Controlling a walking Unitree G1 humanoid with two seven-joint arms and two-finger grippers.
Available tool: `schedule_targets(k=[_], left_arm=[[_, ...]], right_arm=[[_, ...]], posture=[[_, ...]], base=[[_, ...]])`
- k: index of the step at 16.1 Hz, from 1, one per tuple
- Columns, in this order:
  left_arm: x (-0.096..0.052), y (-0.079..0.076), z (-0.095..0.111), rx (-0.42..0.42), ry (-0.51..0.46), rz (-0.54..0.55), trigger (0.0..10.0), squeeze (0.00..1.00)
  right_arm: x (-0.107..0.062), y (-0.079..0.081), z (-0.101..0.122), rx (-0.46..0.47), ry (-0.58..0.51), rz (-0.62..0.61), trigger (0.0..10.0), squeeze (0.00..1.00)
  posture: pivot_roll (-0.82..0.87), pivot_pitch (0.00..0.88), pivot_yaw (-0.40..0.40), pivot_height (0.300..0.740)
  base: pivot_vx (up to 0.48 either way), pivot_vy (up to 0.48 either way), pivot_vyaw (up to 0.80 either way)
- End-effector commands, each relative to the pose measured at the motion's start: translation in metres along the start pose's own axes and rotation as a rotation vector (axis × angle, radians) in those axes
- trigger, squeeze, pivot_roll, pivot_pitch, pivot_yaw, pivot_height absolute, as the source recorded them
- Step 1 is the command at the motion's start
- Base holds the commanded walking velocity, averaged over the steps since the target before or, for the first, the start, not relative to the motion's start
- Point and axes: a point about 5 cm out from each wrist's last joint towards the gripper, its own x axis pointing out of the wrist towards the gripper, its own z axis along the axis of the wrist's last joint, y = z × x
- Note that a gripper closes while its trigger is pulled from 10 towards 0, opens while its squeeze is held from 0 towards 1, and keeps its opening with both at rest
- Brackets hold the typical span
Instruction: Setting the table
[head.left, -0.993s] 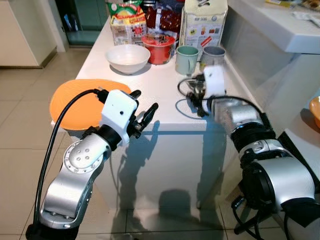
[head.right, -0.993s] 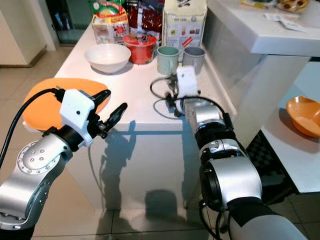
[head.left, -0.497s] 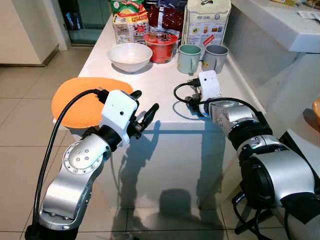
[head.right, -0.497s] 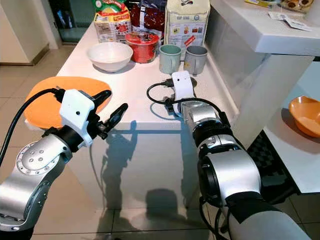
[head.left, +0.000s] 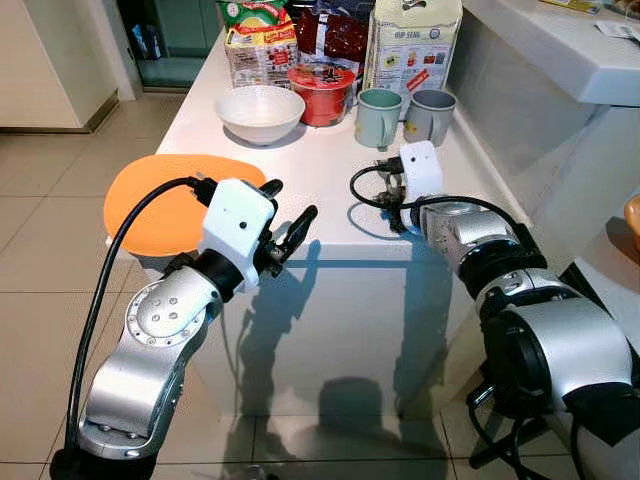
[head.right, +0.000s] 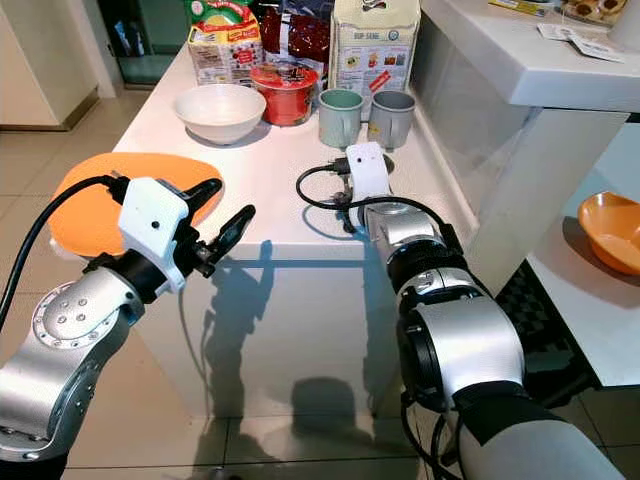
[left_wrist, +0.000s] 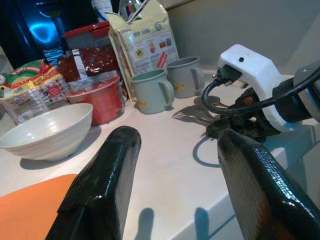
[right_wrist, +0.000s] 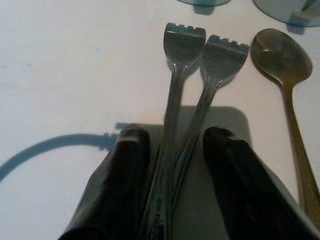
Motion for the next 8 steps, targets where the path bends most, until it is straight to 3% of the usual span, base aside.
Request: schedule_targets(k=[1,4,8], left_arm=[[0.002,0.002,0.003,0.012,-0.005,0.006,10.0,0.0],[0.002,0.003,0.003,0.015,-0.006,0.009,10.0,0.0],[0.004,0.007,0.003,0.02,-0.003,0.029,10.0,0.0]], right_arm=[[-0.001,-0.002,0.011,-0.001,-0.022,-0.01,0.0,0.0],[-0.001,-0.002,0.012,-0.004,-0.03,-0.012,0.0,0.0],[-0.003,0.004,0.031,-0.03,-0.096,0.013,0.0,0.0]], posture=[[0.08,0.0,-0.027,0.74],[0.08,0.0,-0.026,0.74],[0.08,0.0,-0.022,0.74]], base=[[0.0,0.0,0.0],[0.0,0.0,0.0],[0.0,0.0,0.0]])
